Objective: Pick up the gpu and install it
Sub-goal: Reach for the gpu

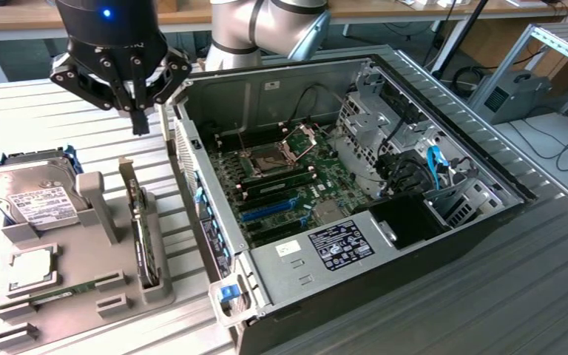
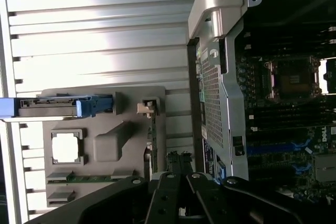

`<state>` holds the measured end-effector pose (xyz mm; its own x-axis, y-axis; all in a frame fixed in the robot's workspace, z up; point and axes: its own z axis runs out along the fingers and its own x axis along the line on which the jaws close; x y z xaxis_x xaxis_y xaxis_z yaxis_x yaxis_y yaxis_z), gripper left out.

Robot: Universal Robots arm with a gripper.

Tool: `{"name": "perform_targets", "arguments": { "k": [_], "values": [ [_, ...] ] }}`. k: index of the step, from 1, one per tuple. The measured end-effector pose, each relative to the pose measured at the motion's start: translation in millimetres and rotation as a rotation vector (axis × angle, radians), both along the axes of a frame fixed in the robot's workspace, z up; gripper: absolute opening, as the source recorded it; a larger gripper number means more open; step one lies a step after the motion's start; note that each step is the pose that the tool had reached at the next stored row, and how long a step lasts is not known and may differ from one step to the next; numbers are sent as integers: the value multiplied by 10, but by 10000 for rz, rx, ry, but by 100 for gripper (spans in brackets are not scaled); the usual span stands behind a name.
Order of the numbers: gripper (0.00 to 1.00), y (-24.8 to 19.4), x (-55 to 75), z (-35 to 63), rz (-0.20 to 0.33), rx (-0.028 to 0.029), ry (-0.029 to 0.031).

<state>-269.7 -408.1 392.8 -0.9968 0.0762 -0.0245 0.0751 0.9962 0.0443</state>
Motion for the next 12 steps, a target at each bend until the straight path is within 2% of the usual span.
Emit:
{"name": "perform_targets", "arguments": {
  "k": [12],
  "values": [
    [11,-101,-34,-3,0,0,0]
  ]
}}
